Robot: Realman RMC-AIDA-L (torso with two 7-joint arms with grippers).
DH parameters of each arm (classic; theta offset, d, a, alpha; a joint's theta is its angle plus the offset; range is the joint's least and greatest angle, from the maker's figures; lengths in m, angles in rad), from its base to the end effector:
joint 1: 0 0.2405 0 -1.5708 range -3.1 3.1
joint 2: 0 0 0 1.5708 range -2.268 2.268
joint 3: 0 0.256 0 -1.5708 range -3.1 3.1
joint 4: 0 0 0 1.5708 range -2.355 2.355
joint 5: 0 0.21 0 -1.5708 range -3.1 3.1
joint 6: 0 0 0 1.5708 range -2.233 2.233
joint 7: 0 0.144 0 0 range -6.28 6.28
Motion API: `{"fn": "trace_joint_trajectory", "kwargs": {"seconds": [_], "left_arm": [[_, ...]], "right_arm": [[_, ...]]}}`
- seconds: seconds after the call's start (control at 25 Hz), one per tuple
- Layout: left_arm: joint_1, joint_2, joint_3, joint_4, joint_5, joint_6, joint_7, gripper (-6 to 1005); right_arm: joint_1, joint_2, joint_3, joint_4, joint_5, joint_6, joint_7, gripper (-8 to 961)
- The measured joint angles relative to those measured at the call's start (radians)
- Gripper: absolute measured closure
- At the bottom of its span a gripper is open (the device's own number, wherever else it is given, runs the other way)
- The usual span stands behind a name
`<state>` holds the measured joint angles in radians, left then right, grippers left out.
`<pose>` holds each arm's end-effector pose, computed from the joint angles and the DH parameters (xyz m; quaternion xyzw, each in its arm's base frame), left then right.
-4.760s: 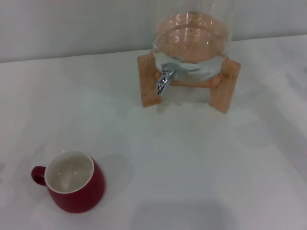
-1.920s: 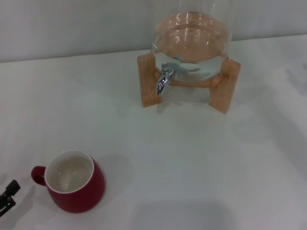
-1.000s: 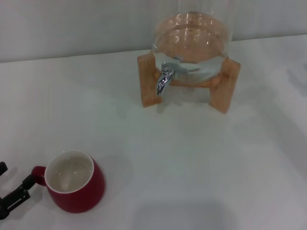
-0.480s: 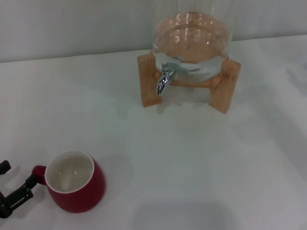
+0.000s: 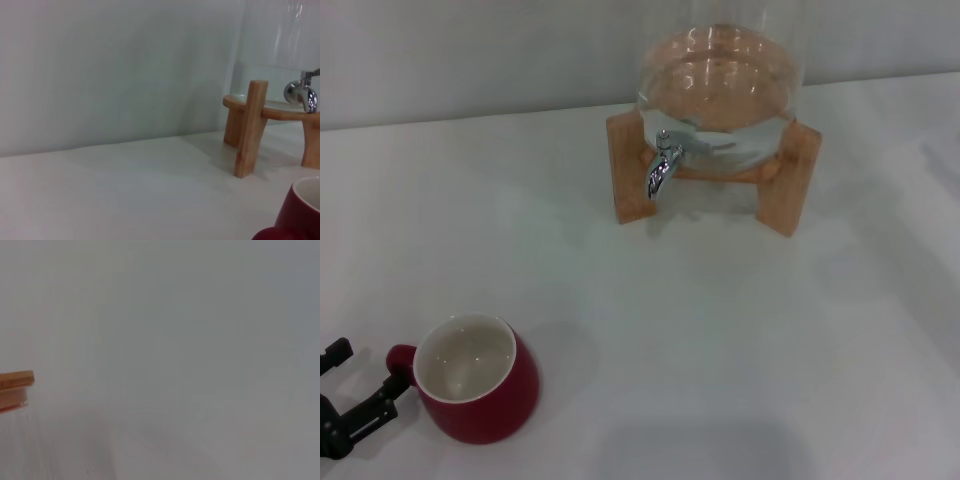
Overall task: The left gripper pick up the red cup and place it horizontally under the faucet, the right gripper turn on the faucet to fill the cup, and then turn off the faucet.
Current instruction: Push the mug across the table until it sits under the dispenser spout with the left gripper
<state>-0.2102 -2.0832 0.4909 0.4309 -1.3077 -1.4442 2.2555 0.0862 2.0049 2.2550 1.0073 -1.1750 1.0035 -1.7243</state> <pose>-0.3716 0.2333 -0.0036 -0.8665 -0.2652 -0.2546 0.3377 0.3450 0.3093 0.1598 -0.7112 0.3004 0.3393 0.5374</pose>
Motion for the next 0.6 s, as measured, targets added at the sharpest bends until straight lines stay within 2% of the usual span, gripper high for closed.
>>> {"fn": "trace_joint_trajectory", "kwargs": {"seconds": [0.32,0.6], "left_arm": [[-0.002,0.001,0.000,0.003,0.005,0.001,0.077,120],[-0.029,0.000,0.000,-0.002,0.006,0.014,0.095,120]], "right_arm": [[0.005,0.001,0.001,-0.006,0.001,0.001,-0.009,320],[0.006,0.002,0.002,-0.006,0.002,0.001,-0.009,320]]}}
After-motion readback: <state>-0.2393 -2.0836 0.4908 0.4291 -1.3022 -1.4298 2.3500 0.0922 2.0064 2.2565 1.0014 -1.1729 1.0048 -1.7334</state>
